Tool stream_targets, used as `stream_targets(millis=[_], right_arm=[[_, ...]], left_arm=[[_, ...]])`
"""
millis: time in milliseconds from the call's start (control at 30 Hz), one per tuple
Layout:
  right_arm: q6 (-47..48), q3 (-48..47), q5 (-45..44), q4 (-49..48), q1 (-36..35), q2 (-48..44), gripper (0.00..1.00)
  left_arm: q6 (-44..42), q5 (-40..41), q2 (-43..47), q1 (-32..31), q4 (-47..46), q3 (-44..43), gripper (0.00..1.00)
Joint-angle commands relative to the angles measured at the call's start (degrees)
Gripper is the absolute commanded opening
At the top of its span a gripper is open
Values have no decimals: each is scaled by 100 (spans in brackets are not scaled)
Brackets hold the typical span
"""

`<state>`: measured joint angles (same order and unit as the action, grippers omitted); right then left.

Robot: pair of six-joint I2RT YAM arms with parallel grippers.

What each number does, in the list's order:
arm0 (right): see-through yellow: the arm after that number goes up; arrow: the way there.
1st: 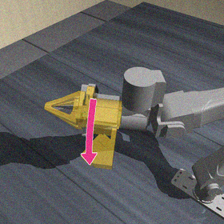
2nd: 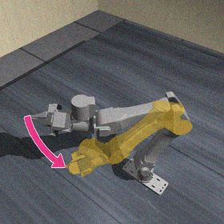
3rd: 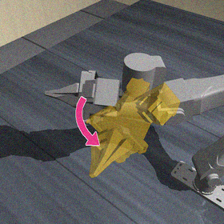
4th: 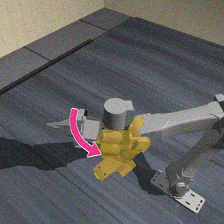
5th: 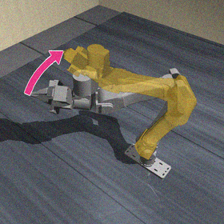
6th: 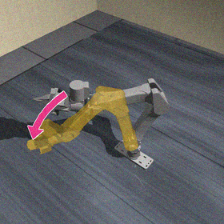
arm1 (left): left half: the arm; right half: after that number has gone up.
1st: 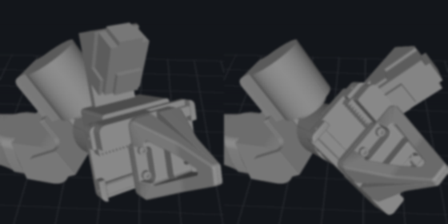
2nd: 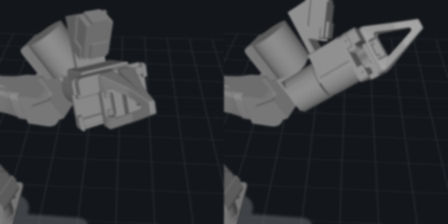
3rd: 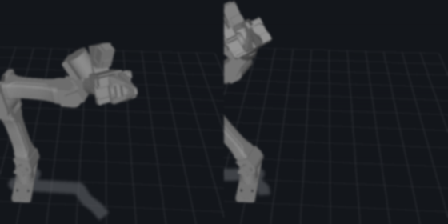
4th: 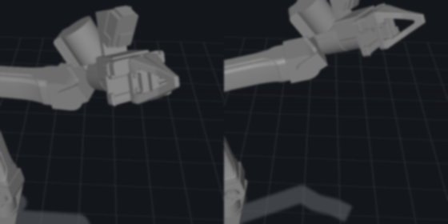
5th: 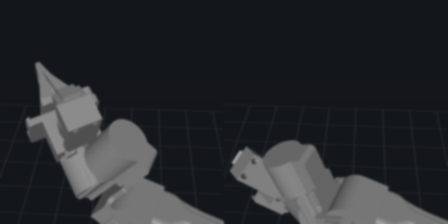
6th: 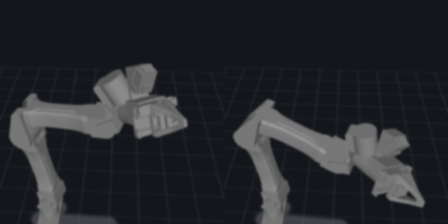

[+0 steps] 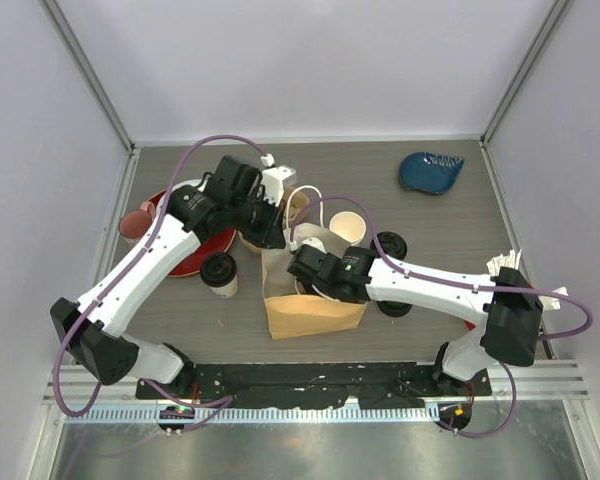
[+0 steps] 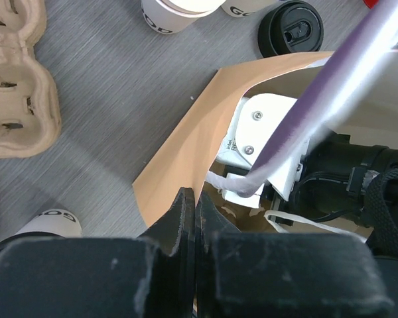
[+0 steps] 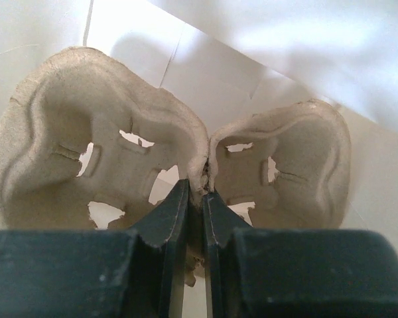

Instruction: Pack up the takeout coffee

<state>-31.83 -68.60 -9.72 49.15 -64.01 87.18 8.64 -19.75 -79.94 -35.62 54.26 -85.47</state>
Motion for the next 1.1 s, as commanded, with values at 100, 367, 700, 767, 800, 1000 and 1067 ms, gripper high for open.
stream_targets(millis=[100,367,700,767,800,1000,1067], right_arm=[[-139,65,172,210,11,-60,1],[-112,364,506,-204,99,-219,1],[-323,-416,-101,657,2,571,1],[-393,-488,-57,649,-7,730,1],[-455,-523,-31,701,-6,783,1],[-692,-471,-22,982,-24,784,1],[-763,-505,-57,1140,-24,783,1]], left_arm=[[-161,-12,286,-7,-267,-49,0],[-311,85,304,-7,-109,-365,0],[479,-11,357,-7,-556,57,0],[533,-29,348,-33,-592,57,0],[524,23,330,-42,-592,40,0],[410,594,374,-68,-610,48,0],[384,743,383,-68,-610,39,0]])
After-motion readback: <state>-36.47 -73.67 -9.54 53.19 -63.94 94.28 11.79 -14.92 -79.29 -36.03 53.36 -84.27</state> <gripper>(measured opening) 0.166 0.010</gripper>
